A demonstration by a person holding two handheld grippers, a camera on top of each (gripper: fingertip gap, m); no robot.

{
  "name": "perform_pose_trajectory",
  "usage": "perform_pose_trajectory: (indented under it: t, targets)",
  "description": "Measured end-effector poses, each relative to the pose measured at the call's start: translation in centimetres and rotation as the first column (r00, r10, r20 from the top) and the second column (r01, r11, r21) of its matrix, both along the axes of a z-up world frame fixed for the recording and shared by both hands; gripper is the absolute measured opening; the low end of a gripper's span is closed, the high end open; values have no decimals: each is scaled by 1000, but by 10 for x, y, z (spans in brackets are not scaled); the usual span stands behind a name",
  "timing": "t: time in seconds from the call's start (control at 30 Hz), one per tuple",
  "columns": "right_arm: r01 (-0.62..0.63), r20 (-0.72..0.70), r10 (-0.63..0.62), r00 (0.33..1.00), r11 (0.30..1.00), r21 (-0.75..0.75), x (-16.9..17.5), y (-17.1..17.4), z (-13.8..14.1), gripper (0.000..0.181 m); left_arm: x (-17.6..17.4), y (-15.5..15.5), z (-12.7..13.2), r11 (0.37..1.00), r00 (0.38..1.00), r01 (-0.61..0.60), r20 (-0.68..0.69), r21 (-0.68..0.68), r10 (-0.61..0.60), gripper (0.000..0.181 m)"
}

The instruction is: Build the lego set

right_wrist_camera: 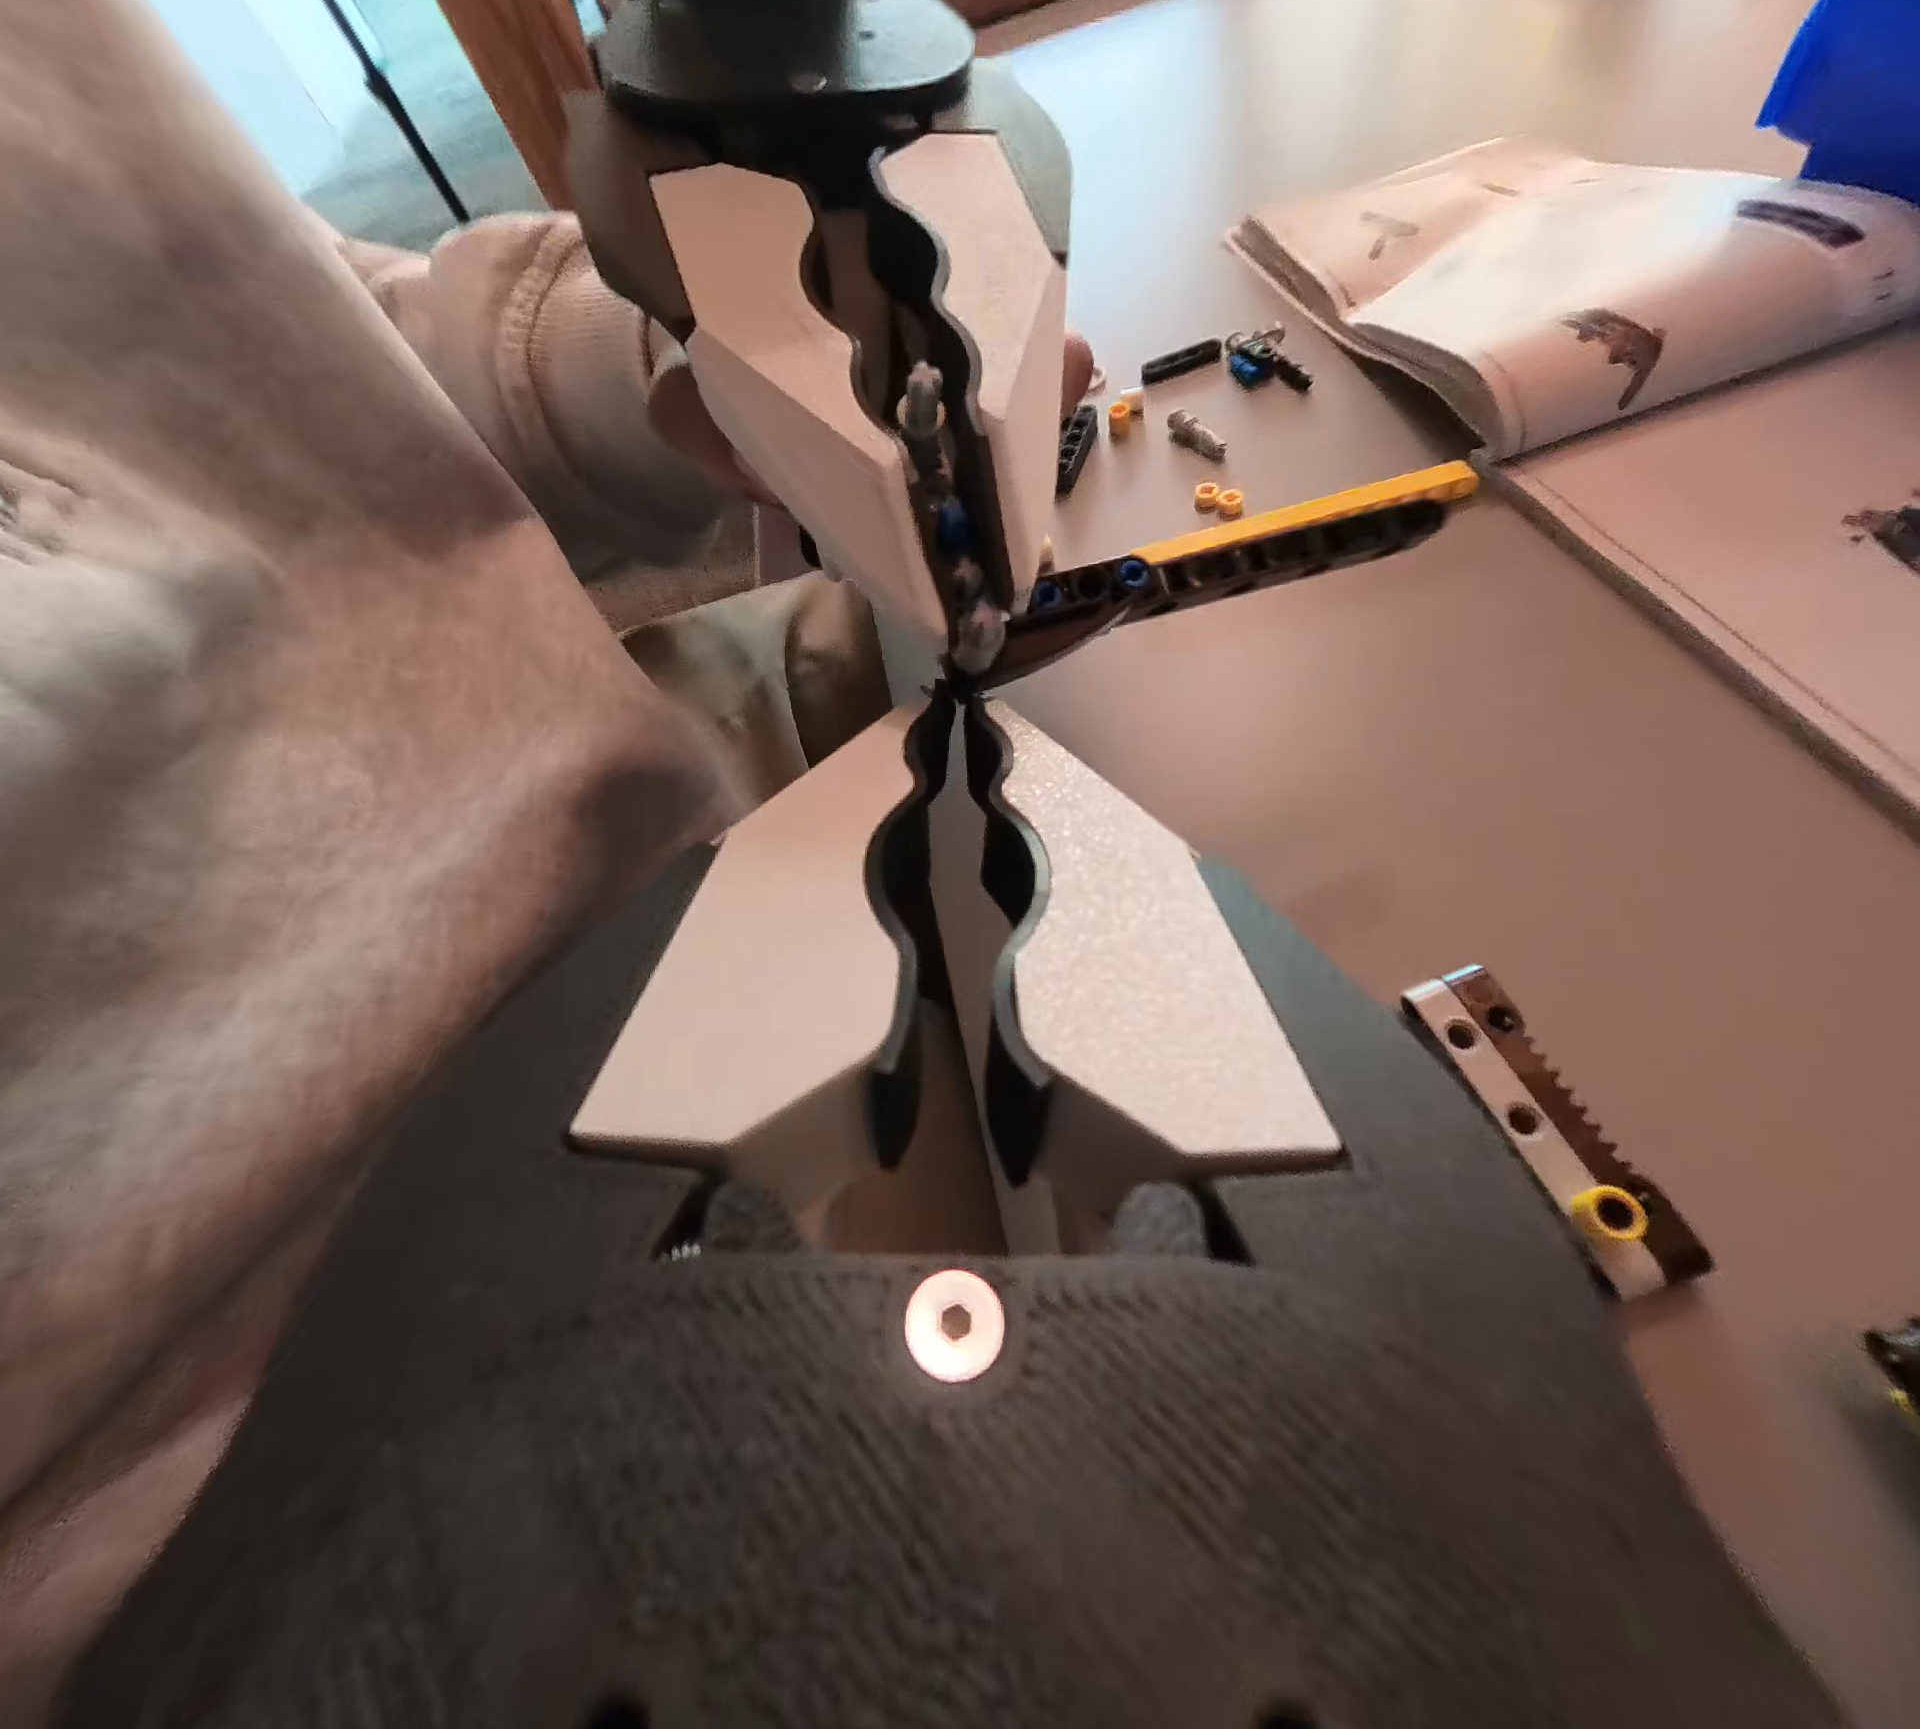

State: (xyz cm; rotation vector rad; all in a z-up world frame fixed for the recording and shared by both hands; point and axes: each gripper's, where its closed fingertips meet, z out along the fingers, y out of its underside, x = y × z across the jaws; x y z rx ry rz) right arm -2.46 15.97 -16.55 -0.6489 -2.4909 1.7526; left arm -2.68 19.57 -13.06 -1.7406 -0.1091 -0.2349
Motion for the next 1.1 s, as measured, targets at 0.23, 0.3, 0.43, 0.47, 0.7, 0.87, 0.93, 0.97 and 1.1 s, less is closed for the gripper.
perform_pose_trajectory:
  t: [0.23,0.3,0.43,0.47,0.7,0.87,0.93,0.97,1.1]
  targets:
    - [28,27,-27,999,998,-60,-6,6,4,2,-9,-4,3,998,998,-25,54,55,22,2]
    - [34,33,-31,999,996,-86,-7,8,8,2,-13,-5,7,996,997,-37,73,82,31,2]
    - [45,38,-42,998,994,-96,-8,11,8,2,-17,-7,4,996,995,-50,91,79,43,3]
    - [50,41,-46,998,995,-91,-9,11,6,2,-18,-7,1,997,995,-51,90,66,45,3]
    - [82,78,-82,994,997,5,-14,15,-15,2,-21,-12,-21,998,994,-26,105,-50,31,10]
    - [71,57,-75,996,996,60,-12,8,-24,2,-20,-28,-31,992,988,14,153,-122,5,22]
    - [65,45,-69,997,995,76,-10,6,-25,2,-15,-38,-36,985,985,46,174,-166,-17,21]
    - [63,40,-67,997,995,83,-10,6,-26,2,-12,-42,-39,980,985,53,173,-192,-19,19]
    - [48,35,-51,998,995,85,-7,4,-26,1,-7,-47,-52,965,988,31,152,-259,9,20]
